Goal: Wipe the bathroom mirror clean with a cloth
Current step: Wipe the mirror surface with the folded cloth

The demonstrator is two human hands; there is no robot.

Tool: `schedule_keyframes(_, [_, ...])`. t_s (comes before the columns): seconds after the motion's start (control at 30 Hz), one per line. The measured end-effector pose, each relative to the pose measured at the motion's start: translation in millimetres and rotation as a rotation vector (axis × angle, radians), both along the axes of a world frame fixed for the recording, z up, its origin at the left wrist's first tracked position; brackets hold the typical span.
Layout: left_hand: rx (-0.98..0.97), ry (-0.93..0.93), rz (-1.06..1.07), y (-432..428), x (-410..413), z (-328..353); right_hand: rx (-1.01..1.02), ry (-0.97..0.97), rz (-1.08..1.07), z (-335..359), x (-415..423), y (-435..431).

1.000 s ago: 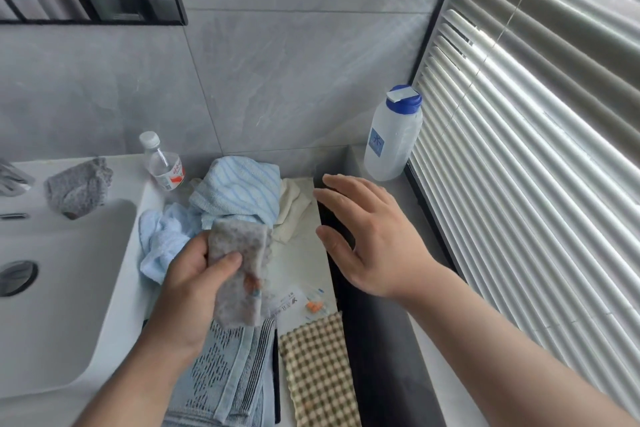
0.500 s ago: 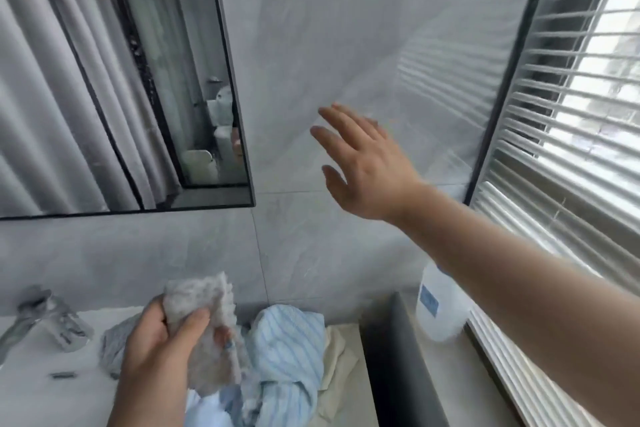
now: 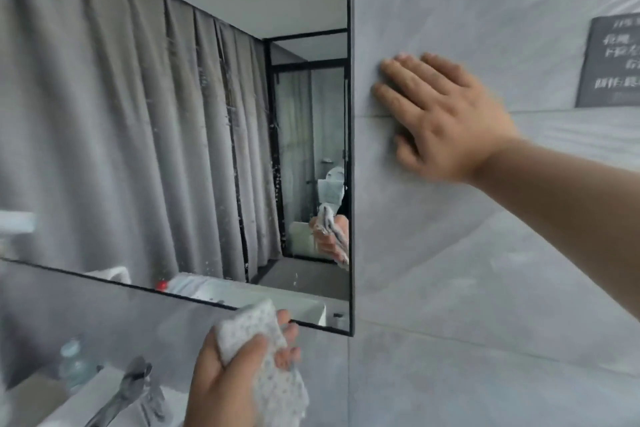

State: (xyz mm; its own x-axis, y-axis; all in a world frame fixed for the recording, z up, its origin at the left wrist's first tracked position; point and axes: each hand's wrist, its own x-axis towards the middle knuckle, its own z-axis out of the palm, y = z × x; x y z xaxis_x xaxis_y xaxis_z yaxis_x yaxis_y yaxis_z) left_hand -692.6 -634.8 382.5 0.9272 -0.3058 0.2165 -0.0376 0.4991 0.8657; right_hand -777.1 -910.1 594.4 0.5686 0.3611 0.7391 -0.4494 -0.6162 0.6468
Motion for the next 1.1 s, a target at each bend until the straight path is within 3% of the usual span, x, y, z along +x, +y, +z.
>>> schedule_keyframes(0.27, [-0.144,-0.277,-0.061,-26.8,23.0,84.9,0.034,0.014,-0.024,0.7,-1.2,1.9])
schedule_keyframes(0.43, [-0.025,-0.560,-0.027,-26.3,22.3,135.2,0.060,0.085,-0.014,15.7,-10.4,15.8])
schedule_keyframes(0.5, [0.091,-0.795,0.069,-25.3,26.8,161.5,0.034,0.058,-0.025,49.6,-11.8,22.7])
schedule_keyframes(0.6, [0.254,-1.179,0.385,-34.8,39.4,195.5,0.058,-0.037,-0.090,99.8,-5.4,27.3])
schedule_keyframes(0.8, [0.250,-1.510,0.648,-76.8,65.3,274.1,0.121,-0.089,-0.128,97.5,9.1,12.8])
schedule_keyframes(1.1, [0.150,-1.576,0.877,-125.7,86.5,350.8,0.132,-0.162,-0.102,98.3,10.4,9.7])
